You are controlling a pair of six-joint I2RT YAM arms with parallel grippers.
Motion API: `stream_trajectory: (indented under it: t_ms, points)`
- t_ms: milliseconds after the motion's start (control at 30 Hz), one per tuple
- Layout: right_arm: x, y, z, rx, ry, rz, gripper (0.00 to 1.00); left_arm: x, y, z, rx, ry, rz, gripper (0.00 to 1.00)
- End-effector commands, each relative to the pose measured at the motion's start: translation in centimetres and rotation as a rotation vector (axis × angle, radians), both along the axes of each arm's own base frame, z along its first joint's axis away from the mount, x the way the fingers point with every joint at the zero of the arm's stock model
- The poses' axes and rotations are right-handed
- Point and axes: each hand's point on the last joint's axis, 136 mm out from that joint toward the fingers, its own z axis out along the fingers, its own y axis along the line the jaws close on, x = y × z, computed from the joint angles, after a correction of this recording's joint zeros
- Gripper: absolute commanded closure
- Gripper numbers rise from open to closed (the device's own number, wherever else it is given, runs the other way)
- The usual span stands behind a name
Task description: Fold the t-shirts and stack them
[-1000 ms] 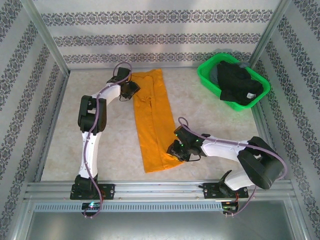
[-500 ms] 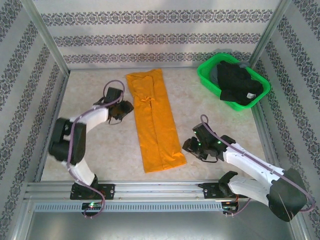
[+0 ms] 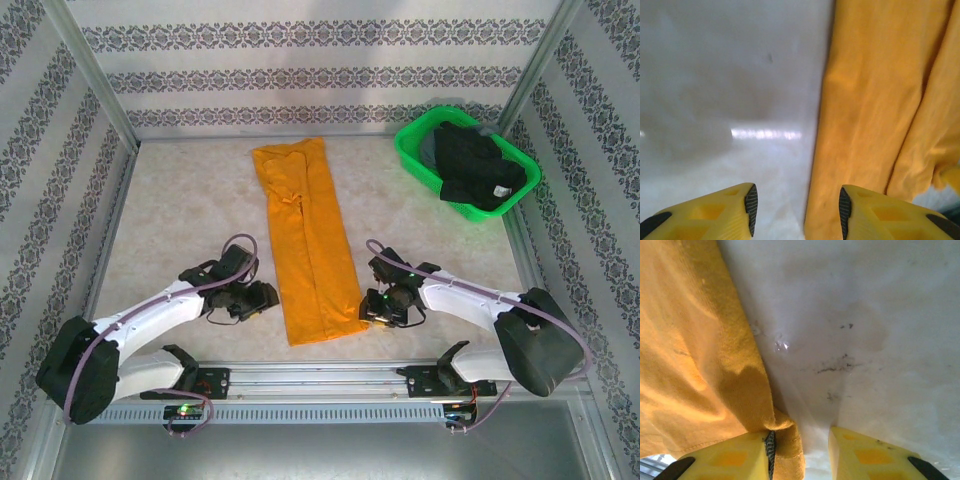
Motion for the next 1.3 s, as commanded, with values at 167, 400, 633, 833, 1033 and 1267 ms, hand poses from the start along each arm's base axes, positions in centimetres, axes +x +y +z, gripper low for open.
stream_trajectory:
  t_ms: [167,400,633,833,1033,1267]
  points:
    - [-0.3,2.1,0.9,0.026,-0.018,0.021,0.6,-4.9,-2.5,-1.0,-0.055,0.172,-0.081,0.49]
    - [-0.4,0.7,3.1,-0.006,-0.088,-0.027,0.53,-5.8,-4.1,-1.6,-0.079,0.201,-0.084,0.5]
    - [-1.8,0.6,0.1,-0.048,0.032,0.002,0.55,-5.7,-4.0,-1.3,-0.081,0.18,-0.07,0.5]
    - [-0.9,1.4,0.1,-0.059,0.014,0.038,0.67,-5.9,-3.9,-1.2,-0.072,0.181,-0.076,0.5]
    - [-1.6,3.9,0.4,0.019,0.044,0.038,1.0,-6.6,-2.5,-1.8,-0.016,0.205,-0.039,0.5]
    - [-2.3,7.4,2.8,0.151,0.082,0.052,1.0,-7.0,-1.2,-2.5,-0.011,0.211,0.08,0.5]
